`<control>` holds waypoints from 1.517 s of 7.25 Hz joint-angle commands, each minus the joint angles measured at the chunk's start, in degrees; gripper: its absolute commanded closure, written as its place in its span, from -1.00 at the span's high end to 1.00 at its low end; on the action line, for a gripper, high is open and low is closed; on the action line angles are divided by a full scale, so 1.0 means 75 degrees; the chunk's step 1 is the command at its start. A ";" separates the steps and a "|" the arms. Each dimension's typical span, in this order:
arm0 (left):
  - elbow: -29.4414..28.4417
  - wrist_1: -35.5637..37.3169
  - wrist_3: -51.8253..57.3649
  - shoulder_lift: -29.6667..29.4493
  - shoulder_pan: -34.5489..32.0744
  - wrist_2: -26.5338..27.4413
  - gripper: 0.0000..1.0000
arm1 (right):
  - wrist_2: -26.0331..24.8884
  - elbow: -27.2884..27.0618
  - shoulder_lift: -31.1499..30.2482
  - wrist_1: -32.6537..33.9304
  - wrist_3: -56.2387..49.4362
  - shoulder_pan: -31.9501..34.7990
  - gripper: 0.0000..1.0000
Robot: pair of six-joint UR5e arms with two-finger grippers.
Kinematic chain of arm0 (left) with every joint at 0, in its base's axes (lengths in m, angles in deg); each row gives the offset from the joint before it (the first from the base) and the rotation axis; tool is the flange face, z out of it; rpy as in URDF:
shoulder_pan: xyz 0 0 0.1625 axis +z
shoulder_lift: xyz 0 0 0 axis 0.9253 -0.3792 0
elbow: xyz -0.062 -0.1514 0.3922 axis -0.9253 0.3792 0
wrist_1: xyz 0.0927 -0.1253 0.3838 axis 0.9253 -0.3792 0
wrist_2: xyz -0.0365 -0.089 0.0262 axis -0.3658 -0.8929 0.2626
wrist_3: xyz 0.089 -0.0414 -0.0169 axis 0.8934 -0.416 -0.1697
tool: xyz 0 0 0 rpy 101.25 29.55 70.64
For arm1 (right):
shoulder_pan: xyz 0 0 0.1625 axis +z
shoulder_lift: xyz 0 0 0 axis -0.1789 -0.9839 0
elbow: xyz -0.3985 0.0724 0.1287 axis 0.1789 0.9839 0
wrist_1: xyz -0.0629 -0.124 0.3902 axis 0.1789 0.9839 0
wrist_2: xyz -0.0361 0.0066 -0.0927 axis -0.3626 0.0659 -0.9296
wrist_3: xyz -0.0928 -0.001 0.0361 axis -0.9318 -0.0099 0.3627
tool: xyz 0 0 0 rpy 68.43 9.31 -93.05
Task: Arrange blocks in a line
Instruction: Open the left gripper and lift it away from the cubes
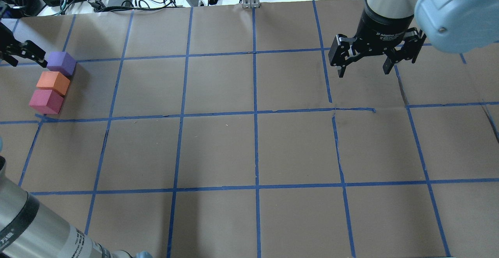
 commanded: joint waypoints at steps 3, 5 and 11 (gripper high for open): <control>0.0184 -0.3853 -0.0749 0.3283 -0.0048 -0.0004 1.00 | 0.0000 -0.0002 0.0001 -0.0011 0.0000 0.0011 1.00; 0.0965 -0.4002 -0.1884 0.4257 -0.0131 -0.0062 1.00 | 0.0000 -0.0002 0.0001 -0.0012 -0.0047 0.0000 1.00; 0.1367 -0.2947 -0.5561 0.4239 -0.3654 -0.0214 1.00 | 0.0035 0.0080 -0.0057 0.0305 -0.0129 -0.0270 1.00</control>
